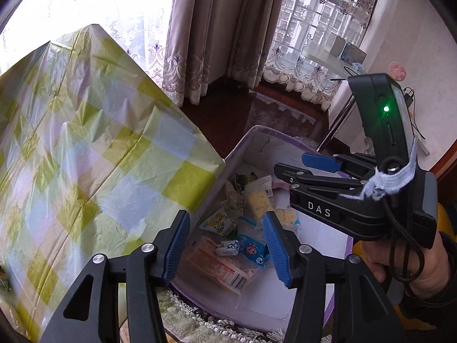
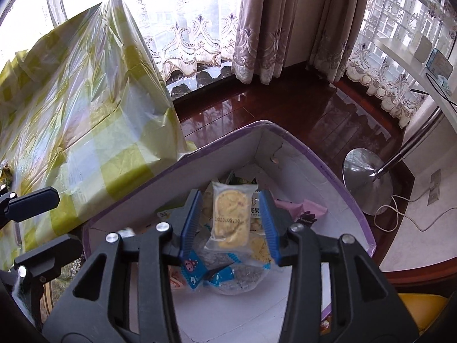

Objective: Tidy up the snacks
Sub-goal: 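Open both tools to drop the candy and bread bag into the box, then move both tools back over the remaining snacks on the table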

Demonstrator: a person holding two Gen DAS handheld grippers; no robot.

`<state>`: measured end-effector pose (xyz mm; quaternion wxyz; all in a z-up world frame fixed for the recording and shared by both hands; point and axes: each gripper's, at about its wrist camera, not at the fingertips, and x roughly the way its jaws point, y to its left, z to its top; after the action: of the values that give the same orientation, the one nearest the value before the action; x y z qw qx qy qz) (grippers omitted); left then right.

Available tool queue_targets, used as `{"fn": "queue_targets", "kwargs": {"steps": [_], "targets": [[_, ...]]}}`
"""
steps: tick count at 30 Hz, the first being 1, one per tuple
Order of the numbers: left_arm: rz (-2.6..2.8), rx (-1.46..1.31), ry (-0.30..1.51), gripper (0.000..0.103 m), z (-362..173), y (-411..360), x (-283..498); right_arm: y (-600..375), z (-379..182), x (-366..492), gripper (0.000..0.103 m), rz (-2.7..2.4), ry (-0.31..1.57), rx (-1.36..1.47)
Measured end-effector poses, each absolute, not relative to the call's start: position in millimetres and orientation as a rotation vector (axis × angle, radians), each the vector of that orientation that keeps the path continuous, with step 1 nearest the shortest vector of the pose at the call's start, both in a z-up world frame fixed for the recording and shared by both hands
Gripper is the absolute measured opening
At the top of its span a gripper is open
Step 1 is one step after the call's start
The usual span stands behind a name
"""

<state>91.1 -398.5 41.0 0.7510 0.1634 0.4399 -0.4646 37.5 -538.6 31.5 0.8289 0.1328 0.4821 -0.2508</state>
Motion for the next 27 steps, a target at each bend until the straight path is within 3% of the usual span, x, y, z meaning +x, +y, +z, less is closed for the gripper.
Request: {"fn": "queue_targets", "kwargs": {"steps": [2, 11, 27], "targets": [[-1.003, 0.35, 0.961, 0.055, 41, -396, 93, -537, 32, 38, 0.055, -0.532, 1.02, 0.283], [-0.953, 0.331, 0.933, 0.057, 45, -383, 101, -523, 38, 43, 0.067, -0.509, 1.009, 0.273], [-0.777, 0.21, 0.888, 0.058, 51, -321, 139, -466, 41, 76, 0.073, -0.387, 1.01, 0.226]]}}
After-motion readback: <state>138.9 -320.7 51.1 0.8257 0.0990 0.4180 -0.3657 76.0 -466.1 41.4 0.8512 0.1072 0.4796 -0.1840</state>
